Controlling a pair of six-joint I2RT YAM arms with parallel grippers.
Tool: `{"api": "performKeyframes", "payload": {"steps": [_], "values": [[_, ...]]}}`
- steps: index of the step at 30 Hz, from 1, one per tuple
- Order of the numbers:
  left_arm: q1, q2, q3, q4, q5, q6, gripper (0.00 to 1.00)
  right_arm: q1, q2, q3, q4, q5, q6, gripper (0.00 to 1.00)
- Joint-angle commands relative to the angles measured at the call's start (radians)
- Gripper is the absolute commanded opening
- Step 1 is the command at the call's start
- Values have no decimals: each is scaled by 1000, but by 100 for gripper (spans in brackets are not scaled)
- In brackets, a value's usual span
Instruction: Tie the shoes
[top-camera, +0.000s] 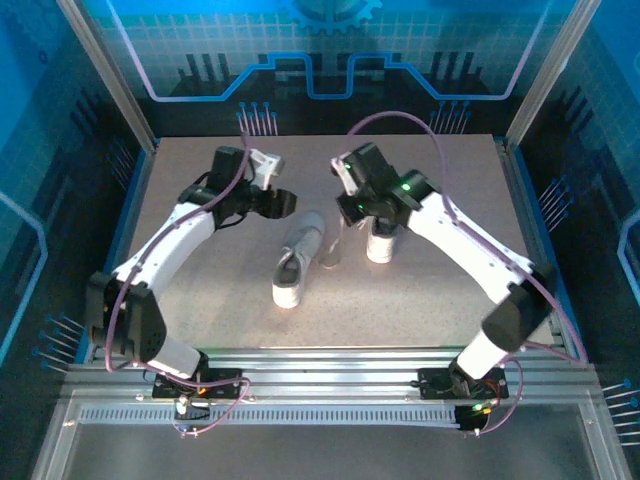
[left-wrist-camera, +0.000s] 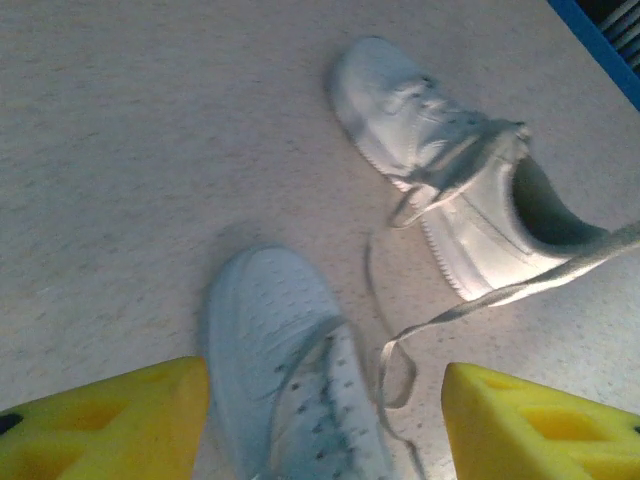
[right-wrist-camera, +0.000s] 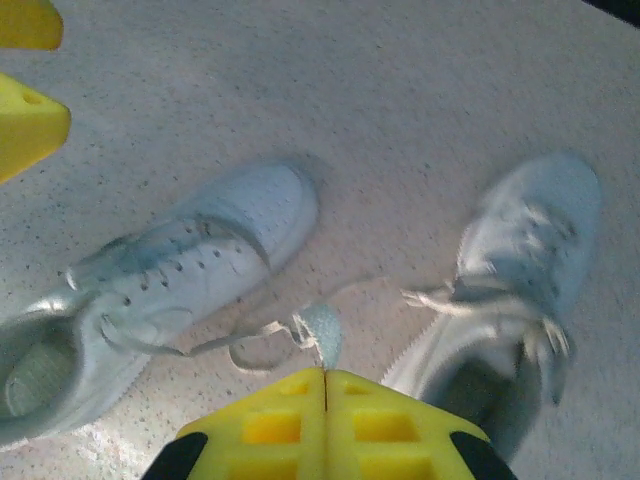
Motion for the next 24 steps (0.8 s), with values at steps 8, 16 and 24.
{"api": "performKeyframes", "payload": {"steps": [8, 16, 24], "values": [[33, -222, -389, 29, -110, -314, 52, 88, 607, 807, -237, -162, -140, 3], [-11, -379, -696, 94, -82, -509, 39, 127, 667, 846, -217, -270, -94, 39], [-209, -412, -757, 189, -95, -594, 28, 99, 437, 588, -121, -267, -56, 53]]}}
